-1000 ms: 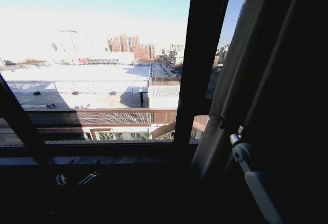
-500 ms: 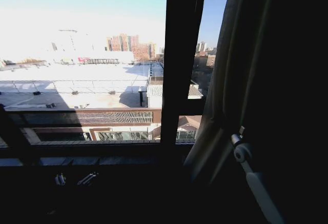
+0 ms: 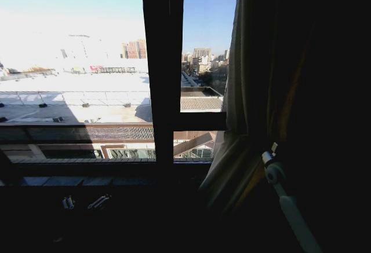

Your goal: Open the curtains by pulling them apart, changing their state from closed to fully open.

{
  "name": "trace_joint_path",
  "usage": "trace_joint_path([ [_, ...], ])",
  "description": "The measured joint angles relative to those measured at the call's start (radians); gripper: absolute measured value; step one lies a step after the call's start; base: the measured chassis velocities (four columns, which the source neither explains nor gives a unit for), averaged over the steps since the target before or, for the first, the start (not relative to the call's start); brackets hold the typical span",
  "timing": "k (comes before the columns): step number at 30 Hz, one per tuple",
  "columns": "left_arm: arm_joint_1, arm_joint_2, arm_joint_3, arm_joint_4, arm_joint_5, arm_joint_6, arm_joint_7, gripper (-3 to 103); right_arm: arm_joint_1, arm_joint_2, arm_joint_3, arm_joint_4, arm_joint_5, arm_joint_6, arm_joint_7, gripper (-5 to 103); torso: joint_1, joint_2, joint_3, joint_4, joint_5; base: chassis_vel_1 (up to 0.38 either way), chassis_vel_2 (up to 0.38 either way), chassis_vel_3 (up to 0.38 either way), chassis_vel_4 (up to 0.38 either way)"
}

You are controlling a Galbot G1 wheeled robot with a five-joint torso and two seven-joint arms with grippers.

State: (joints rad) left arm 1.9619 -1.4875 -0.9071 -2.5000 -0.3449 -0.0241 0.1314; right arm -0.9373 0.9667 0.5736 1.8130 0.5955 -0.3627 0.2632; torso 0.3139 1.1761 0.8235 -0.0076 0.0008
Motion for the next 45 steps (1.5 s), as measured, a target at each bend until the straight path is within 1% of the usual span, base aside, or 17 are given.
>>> trace_joint_path([
  [6, -0.006, 0.001, 0.006, 0.0, 0.0, 0.001, 0.001, 100, -0.01, 0.002, 0.005, -0.005, -0.002, 0.001, 0.004, 0, 0.0, 0.0, 0.0, -0.0004, -0.0006, -0.029, -0.033, 0.039, 0.02],
  [8, -0.007, 0.002, 0.008, 0.0, 0.0, 0.002, 0.0, 100, -0.011, 0.004, 0.008, -0.01, -0.002, 0.0, 0.009, 0, 0.0, 0.0, 0.0, -0.0001, -0.002, 0.0, 0.0, 0.0, 0.0],
  [14, -0.01, 0.003, 0.01, 0.0, 0.0, 0.003, -0.001, 100, -0.017, 0.016, 0.045, -0.032, -0.003, -0.017, 0.072, 0, 0.0, 0.0, 0.0, 0.0008, -0.0014, 0.03, 0.054, -0.04, -0.027],
  [17, -0.013, 0.003, 0.016, 0.0, 0.001, 0.003, 0.0, 100, -0.019, 0.018, 0.088, -0.054, -0.002, -0.046, 0.154, 0, 0.0, 0.0, 0.0, 0.0005, -0.0006, 0.0, 0.0, 0.0, 0.0],
  [19, -0.013, 0.003, 0.017, 0.0, 0.001, 0.004, 0.0, 100, -0.019, 0.017, 0.094, -0.058, -0.002, -0.05, 0.17, 0, 0.0, 0.0, 0.0, 0.0006, -0.0007, 0.0, 0.0, 0.0, 0.0],
  [22, -0.013, 0.001, 0.02, 0.0, 0.003, 0.005, 0.001, 100, -0.016, 0.004, 0.118, -0.075, 0.012, -0.066, 0.242, 0, 0.0, 0.0, 0.0, 0.0004, -0.0009, 0.0, 0.0, 0.0, 0.0],
  [27, -0.012, 0.0, 0.021, 0.0, 0.003, 0.005, 0.001, 100, -0.043, -0.007, 0.122, -0.032, 0.029, -0.079, 0.231, -2, 0.0, 0.0, 0.0, -0.0001, -0.0002, 0.0, 0.0, 0.0, 0.0],
  [28, -0.013, -0.001, 0.021, 0.0, 0.003, 0.005, 0.001, 100, -0.064, -0.01, 0.12, -0.001, 0.031, -0.089, 0.211, 3, 0.0, 0.0, 0.0, -0.0003, 0.0, 0.0, 0.0, 0.0, 0.0],
  [30, -0.014, -0.001, 0.02, 0.0, 0.003, 0.005, 0.002, 100, -0.08, -0.012, 0.117, 0.025, 0.032, -0.095, 0.196, 3, 0.0, 0.0, 0.0, -0.0007, 0.0006, 0.0, 0.0, 0.0, 0.0],
  [32, -0.019, -0.004, 0.02, 0.0, 0.001, 0.005, 0.002, 100, -0.15, -0.025, 0.105, 0.121, 0.032, -0.115, 0.151, 14, 0.0, 0.0, 0.0, -0.0008, 0.0003, 0.0, 0.0, 0.0, 0.0],
  [33, -0.019, -0.004, 0.02, 0.0, 0.001, 0.005, 0.002, 100, -0.15, -0.025, 0.105, 0.121, 0.032, -0.115, 0.151, 14, 0.0, 0.0, 0.0, -0.0008, 0.0003, 0.0, 0.0, 0.0, 0.0],
  [35, -0.022, -0.005, 0.019, 0.0, -0.003, 0.007, 0.001, 100, -0.216, -0.031, 0.099, 0.203, 0.036, -0.13, 0.132, 25, 0.0, 0.0, 0.0, -0.0006, -0.0001, 0.0, 0.0, 0.0, 0.0],
  [36, -0.023, -0.005, 0.019, 0.0, -0.004, 0.008, 0.001, 100, -0.257, -0.032, 0.098, 0.258, 0.046, -0.139, 0.128, 30, 0.0, 0.0, 0.0, -0.0006, -0.0003, 0.0, 0.0, 0.0, 0.0],
  [37, -0.023, -0.005, 0.019, 0.0, -0.004, 0.008, 0.001, 100, -0.257, -0.032, 0.098, 0.258, 0.046, -0.139, 0.128, 30, 0.0, 0.0, 0.0, -0.0006, -0.0003, 0.0, 0.0, 0.0, 0.0],
  [40, -0.027, 0.0, 0.016, 0.0, -0.008, 0.012, 0.001, 100, -0.368, -0.032, 0.102, 0.412, 0.095, -0.164, 0.136, 46, 0.0, 0.0, 0.0, -0.0007, -0.0009, 0.0, 0.0, 0.0, 0.0],
  [42, -0.027, 0.001, 0.015, 0.0, -0.012, 0.013, 0.001, 100, -0.397, -0.031, 0.104, 0.45, 0.1, -0.17, 0.138, 46, 0.0, 0.0, 0.0, -0.0006, -0.0009, 0.0, 0.0, 0.0, 0.0],
  [45, -0.03, 0.008, 0.014, 0.0, -0.024, 0.024, 0.0, 100, -0.477, -0.011, 0.106, 0.547, 0.104, -0.18, 0.145, 62, 0.0, 0.0, 0.0, -0.0005, -0.0007, 0.0, 0.0, 0.0, 0.0],
])
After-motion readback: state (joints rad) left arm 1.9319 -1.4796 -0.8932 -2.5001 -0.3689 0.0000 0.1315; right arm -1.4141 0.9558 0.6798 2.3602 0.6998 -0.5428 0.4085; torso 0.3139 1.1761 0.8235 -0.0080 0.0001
